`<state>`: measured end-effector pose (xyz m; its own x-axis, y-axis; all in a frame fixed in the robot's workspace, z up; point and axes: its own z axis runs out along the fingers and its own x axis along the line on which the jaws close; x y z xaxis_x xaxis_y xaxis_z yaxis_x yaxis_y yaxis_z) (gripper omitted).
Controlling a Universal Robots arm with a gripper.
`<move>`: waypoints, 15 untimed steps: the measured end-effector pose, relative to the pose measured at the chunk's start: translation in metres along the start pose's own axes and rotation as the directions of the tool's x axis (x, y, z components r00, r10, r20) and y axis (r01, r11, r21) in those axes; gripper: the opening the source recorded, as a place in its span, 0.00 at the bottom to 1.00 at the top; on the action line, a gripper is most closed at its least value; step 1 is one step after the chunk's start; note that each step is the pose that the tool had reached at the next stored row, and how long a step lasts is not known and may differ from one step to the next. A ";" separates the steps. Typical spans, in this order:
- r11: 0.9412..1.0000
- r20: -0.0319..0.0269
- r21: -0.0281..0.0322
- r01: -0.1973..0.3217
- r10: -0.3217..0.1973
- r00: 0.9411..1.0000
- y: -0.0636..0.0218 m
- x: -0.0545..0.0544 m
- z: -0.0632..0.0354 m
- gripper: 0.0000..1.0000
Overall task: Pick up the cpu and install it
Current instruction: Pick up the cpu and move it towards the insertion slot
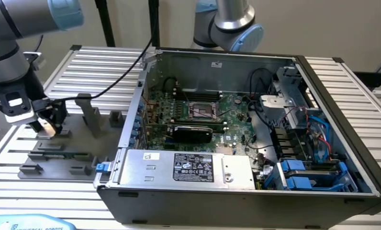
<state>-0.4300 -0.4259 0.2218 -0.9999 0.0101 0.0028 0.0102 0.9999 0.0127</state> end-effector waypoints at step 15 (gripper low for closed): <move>1.000 0.000 0.000 0.000 0.000 1.000 0.0008 -0.004 -0.0681 0.55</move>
<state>-0.4261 -0.4260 0.2899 -0.9999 0.0100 0.0030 0.0101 0.9999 0.0126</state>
